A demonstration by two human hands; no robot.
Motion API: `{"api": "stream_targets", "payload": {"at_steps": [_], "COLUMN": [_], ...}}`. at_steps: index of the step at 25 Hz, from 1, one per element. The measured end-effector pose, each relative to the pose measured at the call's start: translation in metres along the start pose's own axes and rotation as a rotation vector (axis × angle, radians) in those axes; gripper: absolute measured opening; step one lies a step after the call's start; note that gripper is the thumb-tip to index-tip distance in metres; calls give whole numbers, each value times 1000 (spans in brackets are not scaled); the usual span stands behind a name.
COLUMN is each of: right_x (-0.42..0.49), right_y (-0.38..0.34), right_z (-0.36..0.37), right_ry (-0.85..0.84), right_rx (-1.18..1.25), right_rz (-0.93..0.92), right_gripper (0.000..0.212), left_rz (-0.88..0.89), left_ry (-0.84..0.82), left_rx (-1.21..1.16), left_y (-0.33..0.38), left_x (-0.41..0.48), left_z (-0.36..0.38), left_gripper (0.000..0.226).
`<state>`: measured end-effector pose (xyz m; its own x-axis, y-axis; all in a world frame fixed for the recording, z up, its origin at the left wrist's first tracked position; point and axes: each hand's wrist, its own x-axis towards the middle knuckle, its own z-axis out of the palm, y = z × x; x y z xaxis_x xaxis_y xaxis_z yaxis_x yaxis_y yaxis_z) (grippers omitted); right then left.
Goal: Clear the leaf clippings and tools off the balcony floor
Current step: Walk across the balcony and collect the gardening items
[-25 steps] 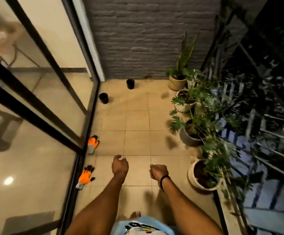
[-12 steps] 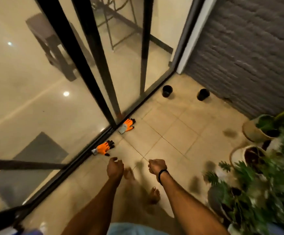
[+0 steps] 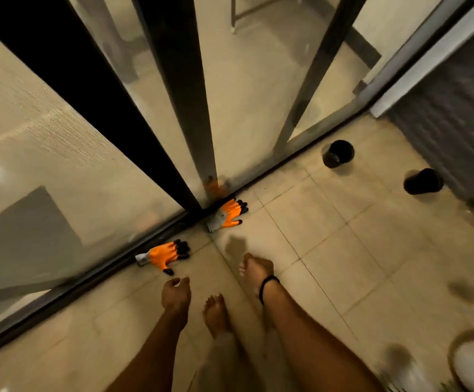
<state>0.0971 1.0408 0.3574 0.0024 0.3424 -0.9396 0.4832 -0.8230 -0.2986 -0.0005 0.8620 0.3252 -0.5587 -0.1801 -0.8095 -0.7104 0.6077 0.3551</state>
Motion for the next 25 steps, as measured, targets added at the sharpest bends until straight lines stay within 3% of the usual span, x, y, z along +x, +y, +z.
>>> {"api": "stream_targets", "payload": {"at_steps": [4, 6, 8, 10, 12, 14, 16, 18, 20, 25], "right_x": [174, 251, 317, 382, 428, 441, 411, 346, 266, 25], "right_y": [-5, -5, 0, 7, 14, 15, 9, 3, 4, 14], "right_z": [59, 89, 117, 143, 162, 173, 170, 157, 136, 80], "right_ry": [-29, -47, -88, -113, -68, -72, -79, -98, -147, -335], "right_rx": [98, 151, 150, 118, 91, 112, 146, 139, 108, 48], "right_rz": [77, 80, 53, 43, 13, -44, -49, -59, -59, -4], "right_gripper": [34, 32, 38, 49, 58, 41, 29, 27, 19, 39], "left_rz": [-178, -239, -296, -310, -238, -98, -63, -36, -27, -107], "left_ry": [121, 211, 301, 330, 314, 279, 264, 286, 293, 312], "left_rx": [-256, -344, -343, -339, -301, -319, -373, -427, -534, -731], "left_y": [-9, -21, -39, -55, -60, -62, -54, -40, -18, -15], "left_x": [154, 232, 302, 354, 378, 388, 368, 320, 239, 14], "left_z": [62, 82, 96, 105, 105, 104, 97, 86, 56, -48], "left_gripper": [40, 63, 100, 115, 103, 72, 43, 29, 21, 18]}}
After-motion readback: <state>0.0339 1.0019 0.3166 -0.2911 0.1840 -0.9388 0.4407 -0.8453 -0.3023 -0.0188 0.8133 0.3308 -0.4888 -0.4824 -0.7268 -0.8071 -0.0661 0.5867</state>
